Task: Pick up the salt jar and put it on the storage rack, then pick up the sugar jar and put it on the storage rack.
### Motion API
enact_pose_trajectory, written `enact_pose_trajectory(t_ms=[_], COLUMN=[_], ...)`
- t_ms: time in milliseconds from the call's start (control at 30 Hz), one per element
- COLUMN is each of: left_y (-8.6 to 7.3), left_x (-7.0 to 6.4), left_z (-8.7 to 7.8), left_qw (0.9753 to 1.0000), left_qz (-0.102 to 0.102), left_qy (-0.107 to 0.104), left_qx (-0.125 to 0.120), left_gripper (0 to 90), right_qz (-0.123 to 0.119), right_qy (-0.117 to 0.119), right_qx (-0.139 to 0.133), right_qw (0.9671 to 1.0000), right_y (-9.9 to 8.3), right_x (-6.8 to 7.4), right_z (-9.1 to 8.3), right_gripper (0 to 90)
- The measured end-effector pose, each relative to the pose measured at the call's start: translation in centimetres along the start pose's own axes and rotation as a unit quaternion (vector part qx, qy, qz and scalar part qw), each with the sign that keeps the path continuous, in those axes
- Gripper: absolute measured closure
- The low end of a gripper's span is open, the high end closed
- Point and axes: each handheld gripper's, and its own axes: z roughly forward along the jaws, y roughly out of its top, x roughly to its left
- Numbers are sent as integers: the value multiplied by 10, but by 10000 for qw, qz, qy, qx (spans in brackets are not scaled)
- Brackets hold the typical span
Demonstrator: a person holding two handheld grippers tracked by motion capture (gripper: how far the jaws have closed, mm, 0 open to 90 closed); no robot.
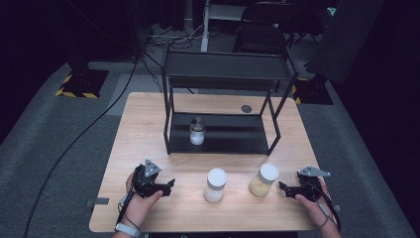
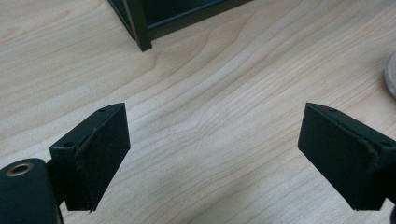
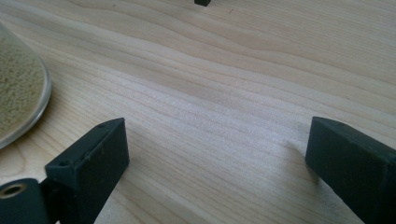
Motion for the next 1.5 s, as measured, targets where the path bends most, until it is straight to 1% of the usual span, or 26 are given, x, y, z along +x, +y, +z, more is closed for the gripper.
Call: enact_pose_trajectory(t_ms=[200, 367, 633, 700, 767, 833, 867, 933, 1500], left_y=[-5, -8, -13, -14, -15, -17, -16, -20, -19], left_x=[1, 1, -1, -1, 0, -2, -3, -2, -2], left_z=[2, 6, 10, 11, 12, 12, 12, 14, 14], left_qw=[9999, 9998, 9995, 9993, 9992, 9993, 9991, 9993, 9992], left_qz=[-29, -60, -58, -76, -92, -74, -29, -36, -68], left_qy=[39, 31, 54, 71, 68, 137, 174, 195, 204], left_qx=[117, 198, 299, 362, 372, 353, 378, 308, 333], left_gripper=[93, 93, 86, 81, 77, 62, 48, 21, 7], right_qz=[0, 0, 2, 1, 1, 1, 1, 0, -26], right_qy=[0, 0, 3, 2, 3, 3, 2, 3, 16], right_qx=[0, 0, 0, 0, 0, 0, -1, 0, 2], right_qw=[10000, 10000, 10000, 10000, 10000, 10000, 10000, 10000, 10000], right_y=[0, 0, 0, 0, 0, 0, 0, 0, 0], right_x=[0, 0, 0, 0, 0, 0, 0, 0, 0], right_z=[0, 0, 0, 0, 0, 0, 0, 0, -1], right_gripper=[56, 56, 56, 56, 56, 56, 56, 56, 57])
